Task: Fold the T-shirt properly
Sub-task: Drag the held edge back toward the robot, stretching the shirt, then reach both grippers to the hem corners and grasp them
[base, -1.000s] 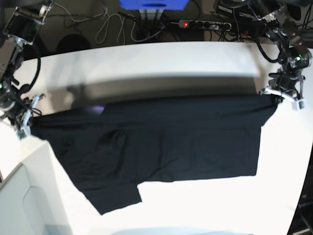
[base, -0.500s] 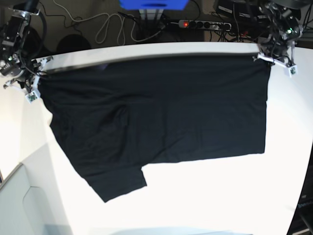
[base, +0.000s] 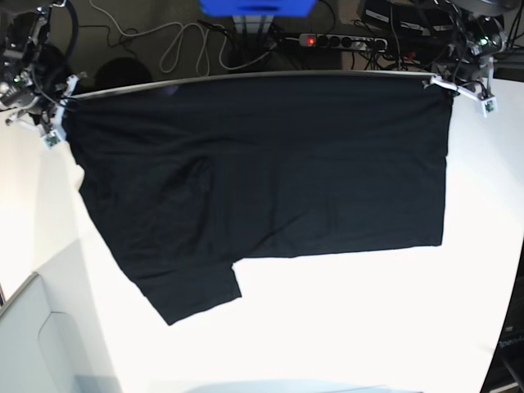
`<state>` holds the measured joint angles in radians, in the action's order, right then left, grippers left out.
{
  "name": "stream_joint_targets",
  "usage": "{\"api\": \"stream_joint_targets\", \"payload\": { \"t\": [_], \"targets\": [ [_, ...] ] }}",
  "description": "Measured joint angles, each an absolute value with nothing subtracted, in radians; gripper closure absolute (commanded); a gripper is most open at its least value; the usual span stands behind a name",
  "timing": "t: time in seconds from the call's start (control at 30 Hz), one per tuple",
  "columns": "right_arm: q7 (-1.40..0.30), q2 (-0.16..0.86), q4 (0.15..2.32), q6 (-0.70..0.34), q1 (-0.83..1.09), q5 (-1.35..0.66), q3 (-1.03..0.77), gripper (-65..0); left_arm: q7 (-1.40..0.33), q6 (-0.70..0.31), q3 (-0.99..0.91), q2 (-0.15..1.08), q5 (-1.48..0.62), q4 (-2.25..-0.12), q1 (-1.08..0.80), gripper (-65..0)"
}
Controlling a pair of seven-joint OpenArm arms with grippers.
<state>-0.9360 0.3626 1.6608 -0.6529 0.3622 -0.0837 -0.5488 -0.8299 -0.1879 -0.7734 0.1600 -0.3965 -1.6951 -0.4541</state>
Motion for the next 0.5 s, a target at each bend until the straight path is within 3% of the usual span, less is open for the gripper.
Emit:
{"api": "stream_joint_targets", "payload": {
  "t": [0.07, 0.13, 0.23, 0.33, 0.4, 0.5],
  "targets": [
    [-0.940, 0.360, 1.661, -0.653, 0.366, -0.083, -0.562, -5.0, -0.836, -0.188, -0.773, 0.160, -0.400, -1.695, -0.454, 0.0],
    [-0.943, 0.356, 1.661, -0.653, 0.364, -0.083, -0.570, -13.9, -0.836, -0.188, -0.773, 0.158, -0.400, -1.695, -0.454, -0.7],
    [-0.944, 0.358, 1.672, -0.654, 0.364, -0.070, -0.593, -31.8, -0.835, -0.186, -0.773, 0.160, -0.391, -1.695, -0.454, -16.0],
    [-0.951, 0.351, 1.734, -0.654, 0.369, -0.064, -0.606, -44.2, -0.831, -0.184, -0.775, 0.160, -0.388, -1.695, -0.455, -28.2],
    [-0.944, 0.334, 1.780, -0.654, 0.366, -0.067, -0.631, -48.4, -0.830, -0.184, -0.776, 0.161, -0.388, -1.695, -0.454, -31.6],
    [-0.951, 0.311, 1.836, -0.654, 0.367, -0.065, -0.660, -49.5, -0.832, -0.184, -0.776, 0.160, -0.387, -1.711, -0.454, -31.7]
  ]
}}
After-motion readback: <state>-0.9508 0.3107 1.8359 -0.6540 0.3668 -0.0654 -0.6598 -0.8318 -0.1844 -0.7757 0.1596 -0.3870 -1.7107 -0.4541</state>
